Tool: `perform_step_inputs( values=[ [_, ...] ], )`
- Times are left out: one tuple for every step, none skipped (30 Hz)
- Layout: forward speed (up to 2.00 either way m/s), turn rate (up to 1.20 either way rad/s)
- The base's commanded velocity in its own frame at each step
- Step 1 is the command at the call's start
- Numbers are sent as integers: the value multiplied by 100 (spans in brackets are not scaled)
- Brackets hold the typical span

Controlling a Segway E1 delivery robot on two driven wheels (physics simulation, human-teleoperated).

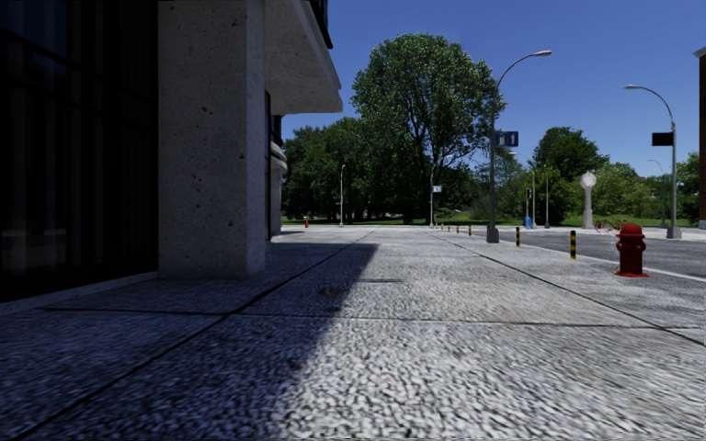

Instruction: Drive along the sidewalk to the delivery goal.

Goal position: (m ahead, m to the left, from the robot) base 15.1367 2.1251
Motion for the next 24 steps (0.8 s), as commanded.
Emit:
perform_step_inputs(
  values=[
    [200,1],
    [200,2],
    [200,2],
    [200,8],
    [200,10],
    [200,11],
    [200,11],
    [200,11],
    [200,11],
    [200,11],
    [200,11],
    [200,11],
    [200,11],
    [200,18],
    [200,26],
    [200,27],
    [200,27],
    [200,28],
    [200,28],
    [200,28],
    [200,28],
    [200,20],
    [200,20],
    [200,18]
  ],
)
